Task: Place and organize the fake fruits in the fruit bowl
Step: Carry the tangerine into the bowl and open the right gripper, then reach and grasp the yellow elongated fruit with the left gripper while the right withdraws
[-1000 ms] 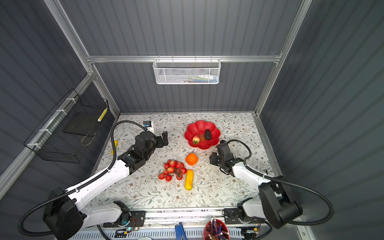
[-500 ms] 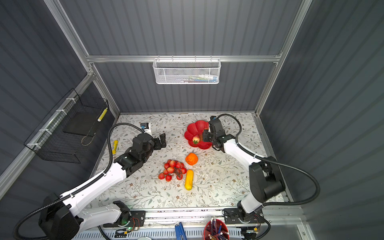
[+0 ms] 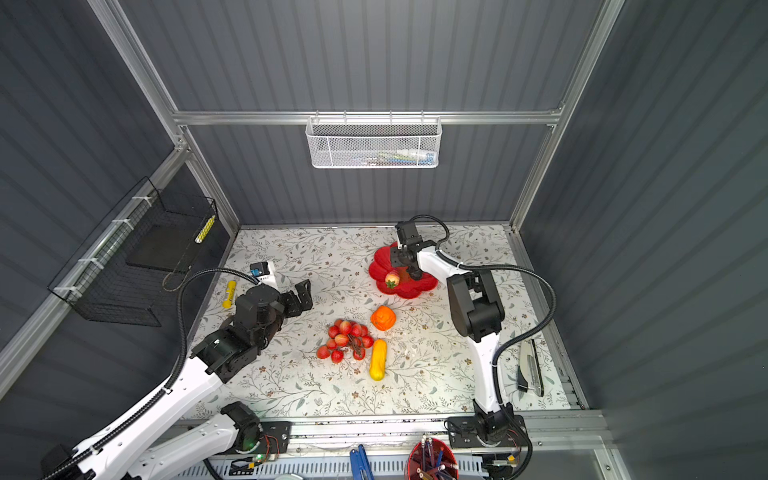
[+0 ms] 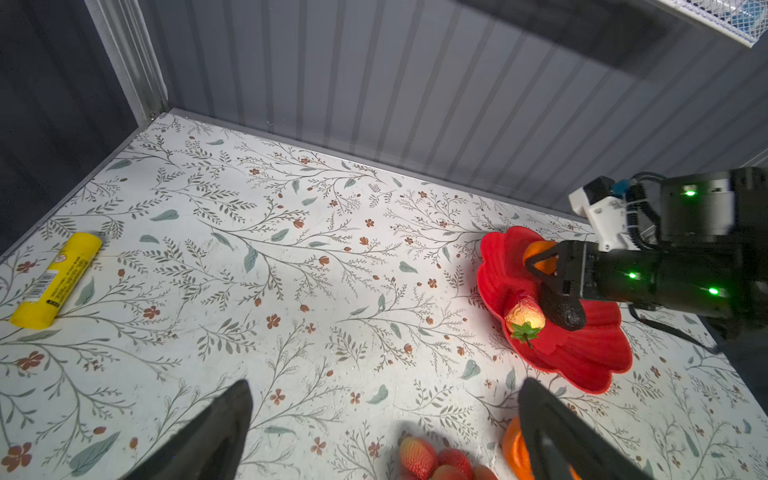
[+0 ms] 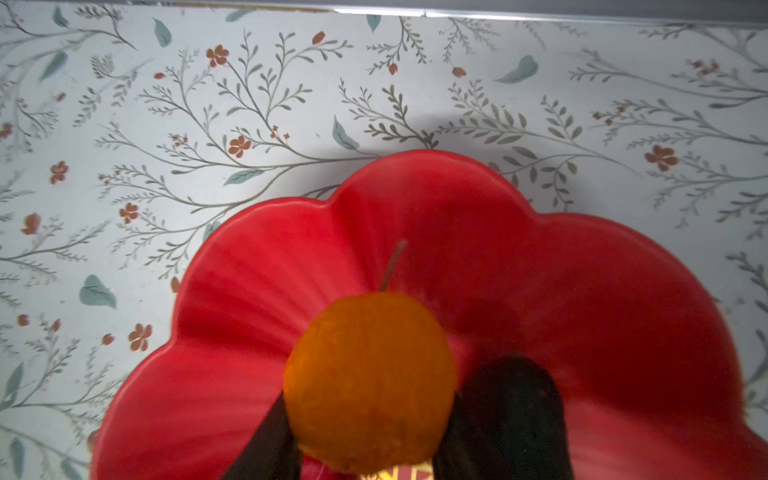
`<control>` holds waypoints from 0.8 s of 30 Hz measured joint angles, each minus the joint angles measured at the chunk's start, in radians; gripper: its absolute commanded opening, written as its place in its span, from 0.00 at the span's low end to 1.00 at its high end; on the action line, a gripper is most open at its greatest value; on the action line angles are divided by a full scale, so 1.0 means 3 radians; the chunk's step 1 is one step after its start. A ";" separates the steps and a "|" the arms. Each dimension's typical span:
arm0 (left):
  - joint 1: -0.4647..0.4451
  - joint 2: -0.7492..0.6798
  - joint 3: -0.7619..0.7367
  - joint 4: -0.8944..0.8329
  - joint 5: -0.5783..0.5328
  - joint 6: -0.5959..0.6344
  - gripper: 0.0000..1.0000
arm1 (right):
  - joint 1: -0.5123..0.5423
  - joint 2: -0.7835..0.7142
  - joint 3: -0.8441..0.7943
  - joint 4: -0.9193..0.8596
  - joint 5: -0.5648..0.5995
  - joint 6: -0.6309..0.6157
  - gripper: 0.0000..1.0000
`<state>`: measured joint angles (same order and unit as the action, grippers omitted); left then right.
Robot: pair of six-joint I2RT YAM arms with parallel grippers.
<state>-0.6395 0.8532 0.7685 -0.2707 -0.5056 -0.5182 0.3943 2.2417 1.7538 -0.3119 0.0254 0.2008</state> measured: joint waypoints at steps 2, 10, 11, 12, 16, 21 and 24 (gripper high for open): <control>0.0000 -0.0074 -0.0024 -0.0038 0.0003 -0.0036 1.00 | -0.0020 0.0145 0.0155 -0.0069 -0.0014 -0.0011 0.48; 0.0000 -0.0123 -0.0034 -0.0151 0.0244 -0.0094 0.94 | -0.0092 0.0290 0.0385 -0.0346 -0.0127 0.0015 0.67; 0.0000 -0.0102 -0.0028 -0.0160 0.0292 -0.0095 0.91 | -0.0097 0.0281 0.0385 -0.0360 -0.0140 0.0014 0.69; 0.0000 -0.0058 -0.0009 -0.0174 0.0348 -0.0099 0.88 | -0.0103 0.0266 0.0385 -0.0374 -0.0153 0.0027 0.71; -0.0001 0.0170 0.0094 -0.0221 0.0584 -0.0131 0.80 | -0.0125 0.0103 0.0355 -0.0427 -0.0191 0.0070 0.78; -0.0183 0.0519 0.0249 -0.0223 0.0825 -0.0224 0.78 | -0.0144 -0.0635 -0.0079 -0.0244 -0.0215 0.0123 0.88; -0.0514 0.0758 0.0317 -0.0226 0.0839 -0.0310 0.78 | -0.0160 -0.1230 -0.0460 0.0041 -0.0212 0.0200 0.94</control>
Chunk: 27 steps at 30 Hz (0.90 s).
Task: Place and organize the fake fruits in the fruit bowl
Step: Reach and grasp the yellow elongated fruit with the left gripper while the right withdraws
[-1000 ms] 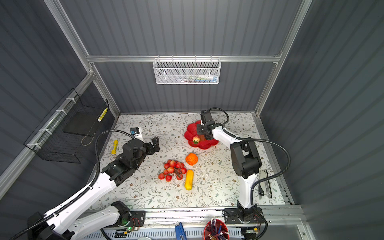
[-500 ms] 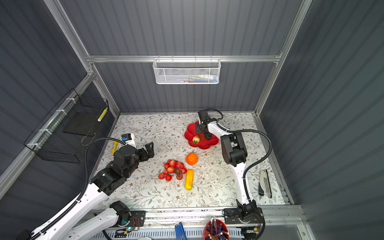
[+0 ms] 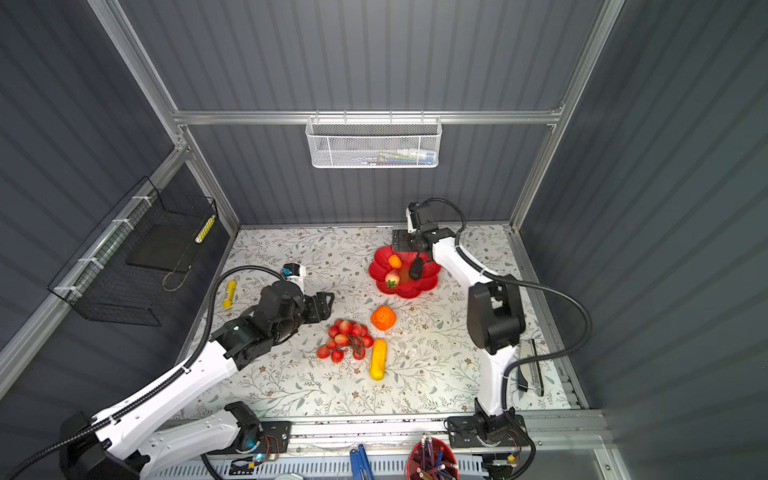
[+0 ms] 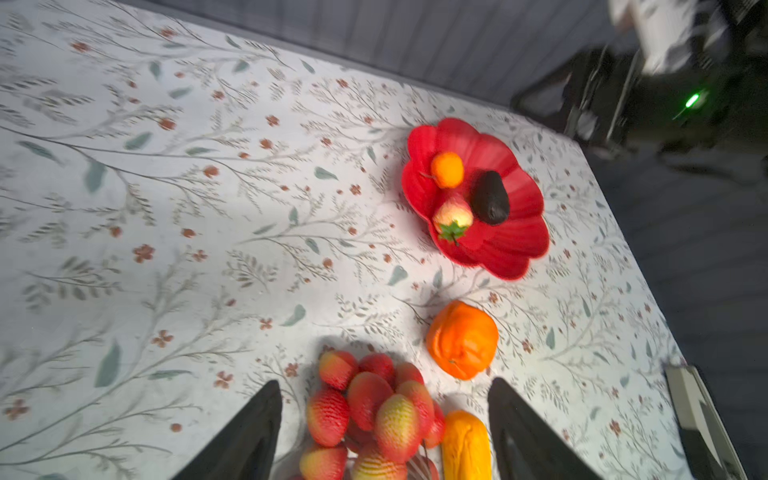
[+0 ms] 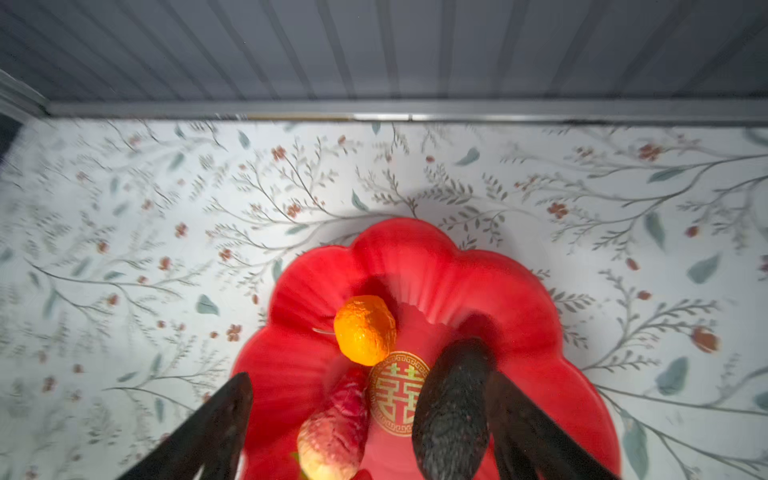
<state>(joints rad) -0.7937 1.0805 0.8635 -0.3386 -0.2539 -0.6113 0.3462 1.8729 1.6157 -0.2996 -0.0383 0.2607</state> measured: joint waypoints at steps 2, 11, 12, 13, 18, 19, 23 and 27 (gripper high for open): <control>-0.0264 0.0159 0.0055 -0.0020 -0.0039 -0.0051 0.77 | -0.0019 -0.0364 -0.0278 0.0220 0.0001 0.0042 0.99; -0.1036 0.1021 0.0533 -0.0210 -0.0048 -0.0179 0.73 | -0.0148 -0.1038 -0.1175 0.0622 -0.0003 0.0295 0.99; -0.1052 0.1125 0.0568 -0.0221 -0.0020 -0.0193 0.73 | -0.0153 -0.1053 -0.1247 0.0622 -0.0004 0.0319 0.99; -0.1059 0.1218 0.0587 -0.0229 0.0000 -0.0216 0.73 | -0.0155 -0.1071 -0.1307 0.0621 -0.0008 0.0331 0.99; -0.1059 0.1467 0.0605 -0.0347 0.0106 -0.0301 0.73 | -0.0156 -0.1228 -0.1518 0.0596 -0.0023 0.0381 0.99; -0.1059 0.1511 0.0621 -0.0378 0.0125 -0.0312 0.73 | -0.0158 -0.1270 -0.1544 0.0599 -0.0024 0.0389 0.99; -0.1059 0.1713 0.0693 -0.0402 0.0212 -0.0336 0.73 | -0.0172 -0.1419 -0.1587 0.0601 -0.0024 0.0403 0.99; -0.1059 0.1939 0.0763 -0.0420 0.0267 -0.0336 0.70 | -0.0181 -0.1494 -0.1607 0.0601 -0.0022 0.0404 0.99</control>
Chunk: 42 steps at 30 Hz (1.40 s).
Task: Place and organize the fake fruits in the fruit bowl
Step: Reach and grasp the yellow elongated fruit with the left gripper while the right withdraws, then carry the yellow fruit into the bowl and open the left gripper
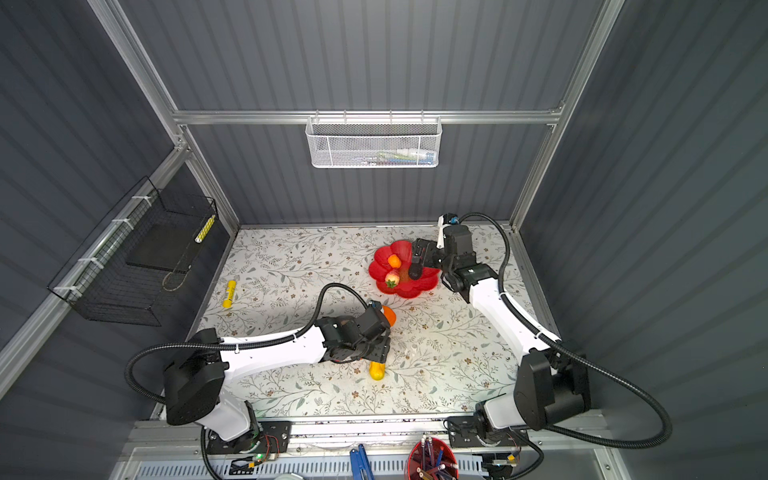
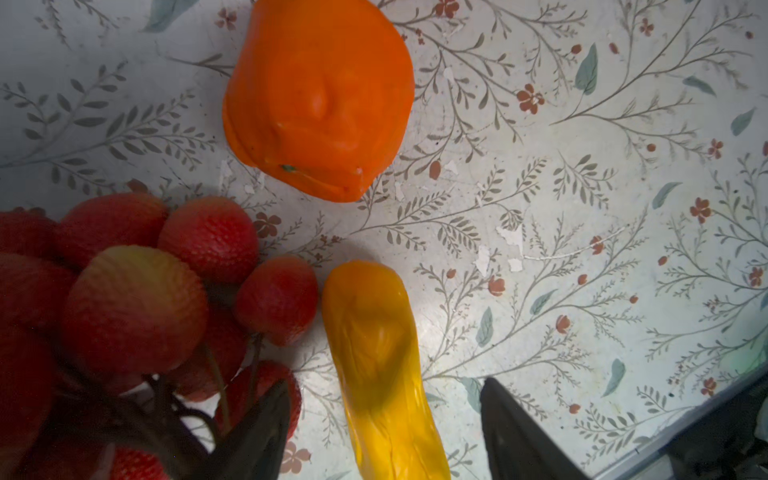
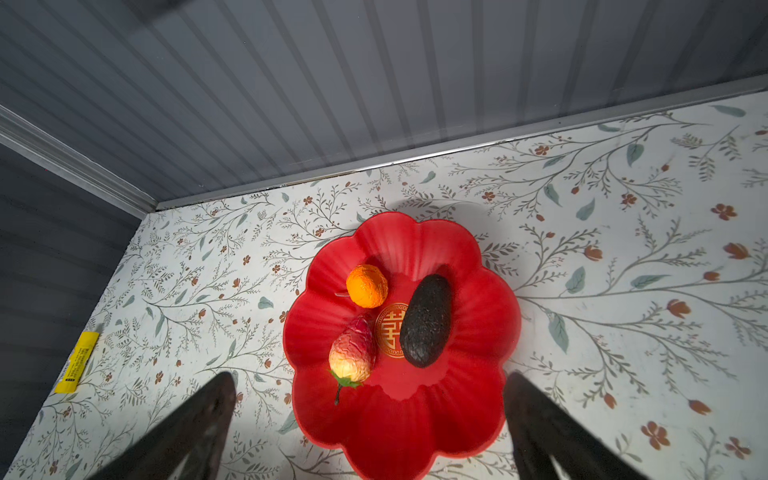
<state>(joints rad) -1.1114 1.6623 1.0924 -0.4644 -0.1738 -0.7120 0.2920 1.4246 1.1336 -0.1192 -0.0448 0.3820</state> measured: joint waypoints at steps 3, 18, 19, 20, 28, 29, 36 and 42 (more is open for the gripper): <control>0.0000 0.0164 0.0095 -0.0052 0.0025 0.0000 0.66 | -0.0004 -0.0022 -0.0037 -0.0004 0.0000 0.0003 0.99; 0.0000 0.0576 0.0329 -0.0120 0.0160 0.0020 0.37 | -0.0050 -0.0023 -0.0113 -0.0024 0.0014 0.0011 0.99; 0.0000 0.0577 0.0333 -0.0120 0.0161 0.0034 0.35 | -0.0050 -0.0023 -0.0113 -0.0023 0.0014 0.0011 0.99; 0.0000 0.0577 0.0334 -0.0118 0.0163 0.0043 0.31 | -0.0055 -0.0023 -0.0114 -0.0023 0.0015 0.0013 0.99; 0.0019 0.0516 0.0340 -0.0013 0.0226 0.0150 0.27 | -0.0104 -0.0041 -0.0179 -0.0011 0.0011 0.0065 0.99; 0.0046 0.0455 0.0341 0.0009 0.0252 0.0169 0.27 | -0.0117 -0.0062 -0.0198 -0.0005 0.0011 0.0078 0.99; 0.0566 0.0264 0.0978 0.0198 0.0645 0.0468 0.27 | -0.0196 -0.0512 -0.0573 0.0193 0.0045 0.0264 0.99; 0.0809 0.0913 0.2341 0.0189 0.0661 0.0947 0.27 | -0.0234 -0.0821 -0.0696 0.0219 0.0095 0.0306 0.99</control>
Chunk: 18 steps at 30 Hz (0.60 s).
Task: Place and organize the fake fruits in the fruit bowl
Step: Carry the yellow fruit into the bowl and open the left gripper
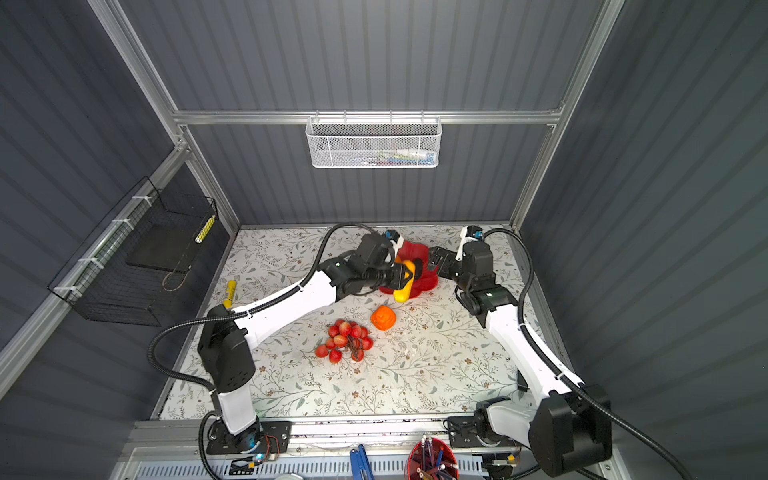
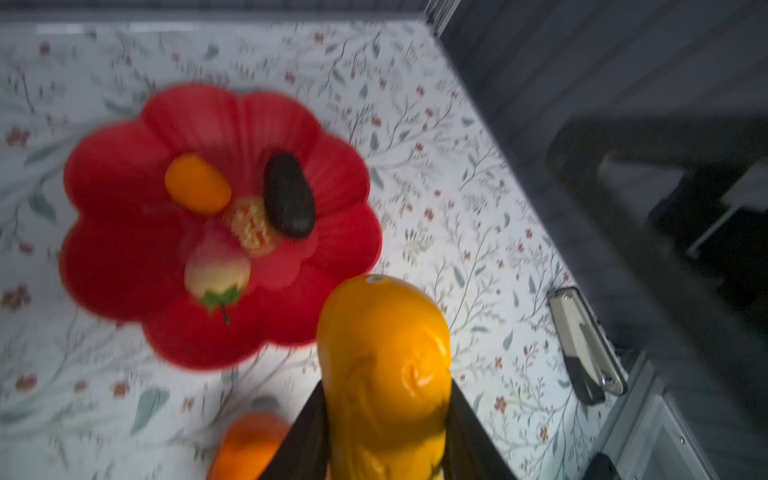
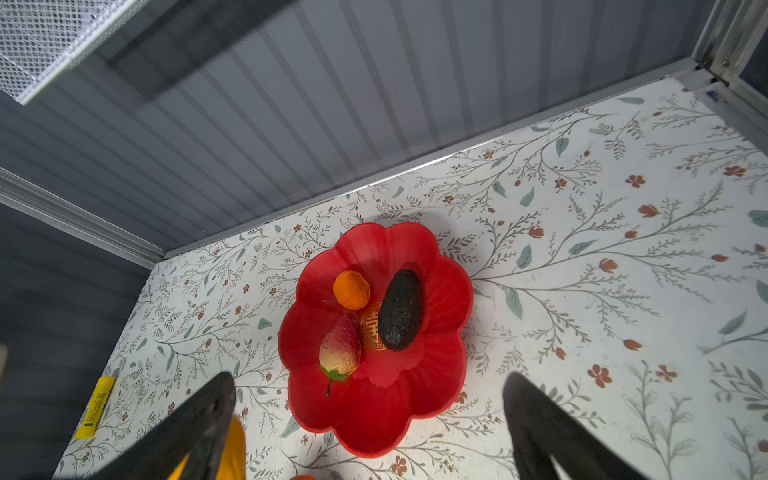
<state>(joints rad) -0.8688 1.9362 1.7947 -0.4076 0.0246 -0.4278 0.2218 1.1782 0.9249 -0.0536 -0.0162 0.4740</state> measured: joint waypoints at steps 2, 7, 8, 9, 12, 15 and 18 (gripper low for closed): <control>0.0056 0.0216 0.0245 -0.0023 0.0005 0.0102 0.27 | -0.0006 -0.0103 -0.0055 -0.0004 0.0014 0.0004 0.99; 0.0210 0.0842 0.0711 -0.0085 0.0025 0.0235 0.27 | -0.0020 -0.0324 -0.0200 -0.0085 0.0041 0.0003 0.99; 0.0251 0.0956 0.0764 -0.0083 0.0031 0.0247 0.27 | -0.0022 -0.0346 -0.0217 -0.0099 0.0048 0.0003 0.99; 0.0286 0.1055 0.0801 -0.0083 0.0029 0.0251 0.27 | -0.0022 -0.0361 -0.0233 -0.0120 0.0055 0.0003 0.99; 0.0360 0.1266 0.0847 -0.0080 -0.0005 0.0256 0.27 | -0.0024 -0.0383 -0.0271 -0.0150 0.0066 0.0001 0.99; 0.0430 0.1380 0.0847 -0.0045 -0.0048 0.0221 0.31 | -0.0028 -0.0388 -0.0285 -0.0181 0.0071 0.0000 0.99; 0.0451 0.1436 0.0855 0.0022 -0.0083 0.0168 0.33 | -0.0037 -0.0388 -0.0285 -0.0210 0.0071 -0.0009 0.99</control>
<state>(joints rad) -0.7334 2.3669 2.0510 -0.4011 -0.0002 -0.3775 0.2108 1.0618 0.8394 -0.1165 0.0051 0.4713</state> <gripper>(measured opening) 0.397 0.989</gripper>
